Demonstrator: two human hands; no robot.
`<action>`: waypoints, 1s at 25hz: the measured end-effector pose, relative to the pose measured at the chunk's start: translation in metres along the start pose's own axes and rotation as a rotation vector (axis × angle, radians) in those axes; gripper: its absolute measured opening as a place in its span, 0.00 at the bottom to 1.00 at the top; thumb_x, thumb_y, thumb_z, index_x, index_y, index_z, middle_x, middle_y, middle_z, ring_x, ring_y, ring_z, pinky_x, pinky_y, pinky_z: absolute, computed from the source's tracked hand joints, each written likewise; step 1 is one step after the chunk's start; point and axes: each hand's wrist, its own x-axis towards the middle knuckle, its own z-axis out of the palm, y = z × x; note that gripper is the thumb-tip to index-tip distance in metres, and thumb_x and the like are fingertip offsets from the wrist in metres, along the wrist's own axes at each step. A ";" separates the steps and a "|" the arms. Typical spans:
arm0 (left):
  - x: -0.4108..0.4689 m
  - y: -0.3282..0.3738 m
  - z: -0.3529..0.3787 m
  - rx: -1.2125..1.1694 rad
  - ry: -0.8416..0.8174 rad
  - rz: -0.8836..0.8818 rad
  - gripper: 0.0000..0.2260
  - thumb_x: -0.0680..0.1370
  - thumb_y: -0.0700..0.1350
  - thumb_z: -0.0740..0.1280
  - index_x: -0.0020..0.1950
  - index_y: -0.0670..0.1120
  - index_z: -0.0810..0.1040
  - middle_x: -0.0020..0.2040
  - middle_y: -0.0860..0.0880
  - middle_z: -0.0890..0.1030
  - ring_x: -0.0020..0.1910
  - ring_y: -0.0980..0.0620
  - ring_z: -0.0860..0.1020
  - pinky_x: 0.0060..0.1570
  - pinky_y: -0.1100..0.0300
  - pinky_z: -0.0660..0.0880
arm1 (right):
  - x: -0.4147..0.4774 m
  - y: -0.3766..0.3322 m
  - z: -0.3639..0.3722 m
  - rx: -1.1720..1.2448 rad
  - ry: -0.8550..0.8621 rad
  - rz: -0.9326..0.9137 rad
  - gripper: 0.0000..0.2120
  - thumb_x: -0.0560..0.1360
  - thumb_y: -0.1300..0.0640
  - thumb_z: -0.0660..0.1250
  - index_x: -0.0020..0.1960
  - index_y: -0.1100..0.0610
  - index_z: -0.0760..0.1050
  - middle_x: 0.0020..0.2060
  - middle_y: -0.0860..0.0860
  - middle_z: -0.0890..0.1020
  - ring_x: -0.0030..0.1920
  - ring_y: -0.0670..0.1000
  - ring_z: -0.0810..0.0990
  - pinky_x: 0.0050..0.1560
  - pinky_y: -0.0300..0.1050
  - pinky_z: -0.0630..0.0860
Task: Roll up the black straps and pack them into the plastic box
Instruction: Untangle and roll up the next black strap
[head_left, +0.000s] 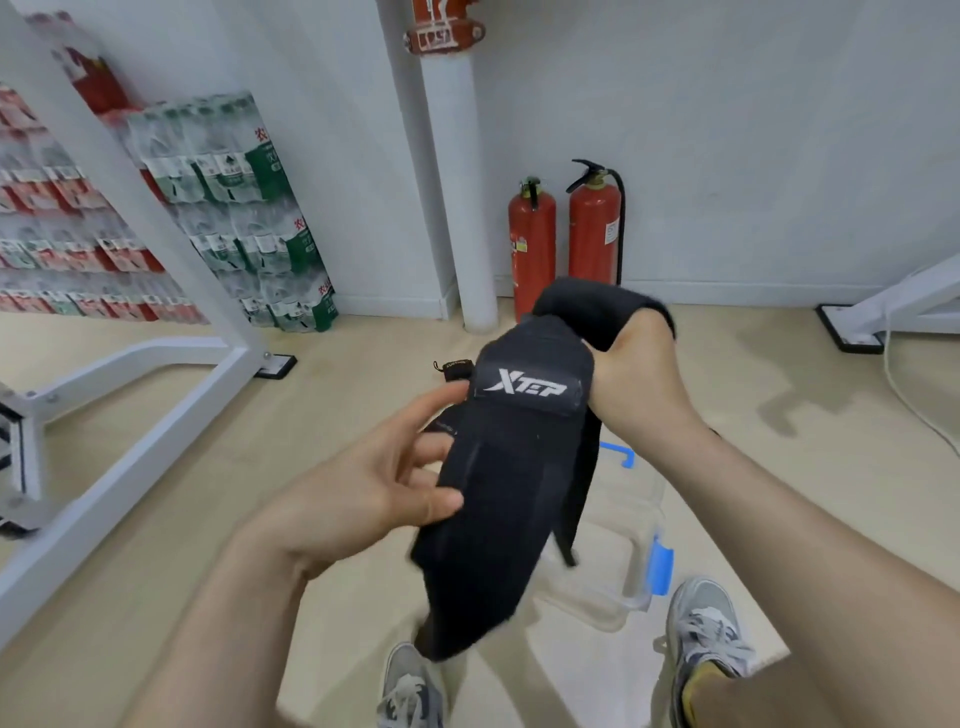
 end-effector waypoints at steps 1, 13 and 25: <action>0.004 -0.001 0.006 -0.029 0.003 0.003 0.29 0.73 0.41 0.71 0.73 0.55 0.68 0.59 0.45 0.83 0.52 0.44 0.83 0.51 0.54 0.80 | -0.005 -0.005 0.001 0.050 -0.085 -0.037 0.09 0.75 0.64 0.68 0.53 0.59 0.81 0.49 0.50 0.85 0.52 0.50 0.83 0.57 0.50 0.80; 0.023 0.008 0.026 -0.501 0.426 0.138 0.07 0.68 0.42 0.72 0.45 0.45 0.86 0.45 0.42 0.85 0.44 0.46 0.84 0.56 0.43 0.77 | -0.016 -0.029 -0.031 -0.082 -0.783 0.170 0.48 0.74 0.66 0.72 0.77 0.35 0.47 0.71 0.37 0.68 0.68 0.40 0.72 0.59 0.31 0.72; 0.018 0.002 0.025 -0.342 0.355 0.213 0.09 0.65 0.36 0.75 0.41 0.48 0.86 0.38 0.46 0.85 0.37 0.50 0.83 0.41 0.60 0.80 | -0.021 -0.014 0.000 0.226 -0.222 0.321 0.10 0.81 0.62 0.63 0.57 0.54 0.81 0.49 0.49 0.86 0.52 0.48 0.84 0.58 0.48 0.80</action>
